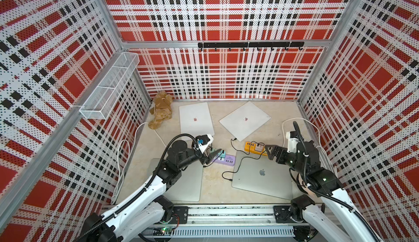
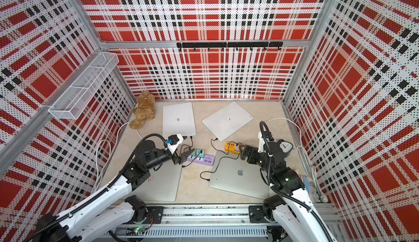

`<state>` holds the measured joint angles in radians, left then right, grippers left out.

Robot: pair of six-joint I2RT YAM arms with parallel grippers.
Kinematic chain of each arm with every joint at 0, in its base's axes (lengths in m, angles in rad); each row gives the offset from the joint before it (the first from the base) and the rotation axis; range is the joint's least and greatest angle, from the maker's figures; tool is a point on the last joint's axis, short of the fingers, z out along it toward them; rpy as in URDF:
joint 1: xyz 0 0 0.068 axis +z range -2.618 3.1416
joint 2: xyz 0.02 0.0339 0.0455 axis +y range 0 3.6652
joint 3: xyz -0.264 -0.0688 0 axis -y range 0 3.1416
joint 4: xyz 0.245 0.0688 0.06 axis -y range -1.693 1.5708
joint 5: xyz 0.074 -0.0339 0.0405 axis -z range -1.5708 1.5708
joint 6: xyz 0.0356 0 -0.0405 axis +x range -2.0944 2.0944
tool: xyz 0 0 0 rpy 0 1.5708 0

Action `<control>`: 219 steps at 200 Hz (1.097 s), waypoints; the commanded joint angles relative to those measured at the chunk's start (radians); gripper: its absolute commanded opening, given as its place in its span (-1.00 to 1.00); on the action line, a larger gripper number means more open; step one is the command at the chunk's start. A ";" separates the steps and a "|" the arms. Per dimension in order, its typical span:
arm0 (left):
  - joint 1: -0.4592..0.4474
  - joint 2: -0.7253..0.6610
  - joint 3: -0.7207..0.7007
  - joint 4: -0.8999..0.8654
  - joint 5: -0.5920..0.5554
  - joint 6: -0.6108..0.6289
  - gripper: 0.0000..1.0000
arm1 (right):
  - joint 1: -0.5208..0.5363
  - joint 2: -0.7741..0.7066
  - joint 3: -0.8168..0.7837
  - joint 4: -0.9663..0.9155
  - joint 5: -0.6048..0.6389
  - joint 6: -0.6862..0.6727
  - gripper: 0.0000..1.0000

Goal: Unplug the laptop charger
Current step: Remove the charging cable from the laptop.

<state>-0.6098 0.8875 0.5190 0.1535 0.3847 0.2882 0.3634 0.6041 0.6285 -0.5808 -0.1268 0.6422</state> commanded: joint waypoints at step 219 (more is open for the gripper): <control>-0.345 0.396 0.045 -0.247 -0.099 0.427 -0.12 | 0.331 0.086 -0.415 0.328 -0.227 0.278 0.32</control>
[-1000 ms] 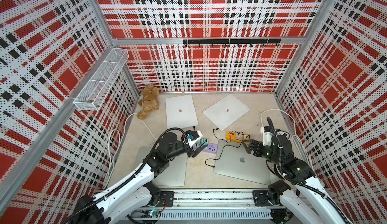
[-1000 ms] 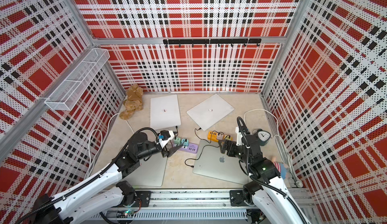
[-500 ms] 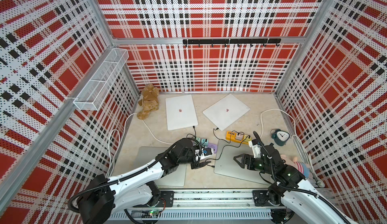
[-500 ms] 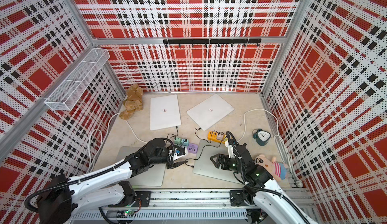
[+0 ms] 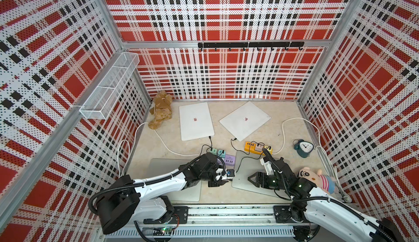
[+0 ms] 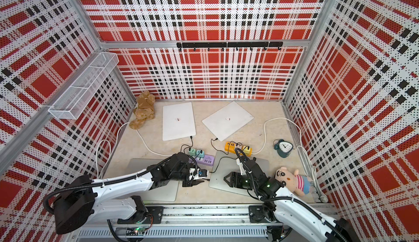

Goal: Unplug the laptop charger
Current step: Remove the charging cable from the laptop.

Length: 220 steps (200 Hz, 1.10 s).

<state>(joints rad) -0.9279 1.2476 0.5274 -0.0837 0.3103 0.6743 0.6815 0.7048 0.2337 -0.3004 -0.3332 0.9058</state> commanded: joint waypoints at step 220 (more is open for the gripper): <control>-0.043 0.298 0.207 -0.118 -0.042 0.111 -0.42 | 0.012 -0.006 -0.096 0.050 -0.037 0.004 0.07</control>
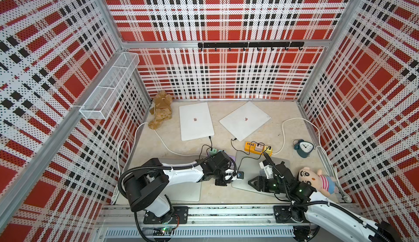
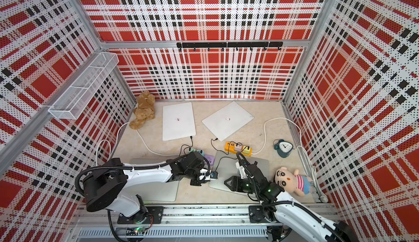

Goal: Unplug the laptop charger
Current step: Remove the charging cable from the laptop.

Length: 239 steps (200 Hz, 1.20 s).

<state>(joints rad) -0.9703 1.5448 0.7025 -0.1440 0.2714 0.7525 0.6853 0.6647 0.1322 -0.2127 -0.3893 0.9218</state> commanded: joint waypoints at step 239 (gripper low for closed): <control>-0.013 0.093 0.086 -0.113 -0.032 0.078 -0.57 | 0.008 0.114 0.012 -0.016 0.017 -0.036 0.03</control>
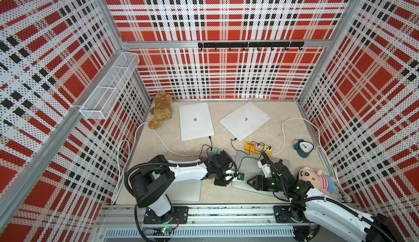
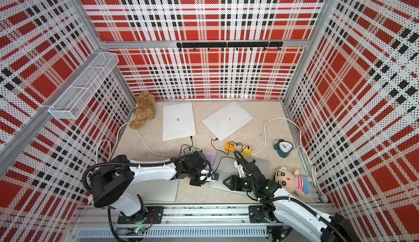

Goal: Unplug the laptop charger
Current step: Remove the charging cable from the laptop.

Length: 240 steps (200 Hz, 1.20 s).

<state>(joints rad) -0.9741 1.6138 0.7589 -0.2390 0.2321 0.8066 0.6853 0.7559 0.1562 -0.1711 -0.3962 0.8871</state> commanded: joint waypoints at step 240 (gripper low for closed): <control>-0.006 0.040 0.070 -0.058 -0.039 -0.006 -0.88 | 0.008 -0.007 -0.032 -0.071 0.040 0.004 0.00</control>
<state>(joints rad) -0.9874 1.6333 0.7952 -0.2855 0.2092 0.7929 0.6853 0.7506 0.1539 -0.1703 -0.3904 0.8875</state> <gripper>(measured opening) 0.116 0.502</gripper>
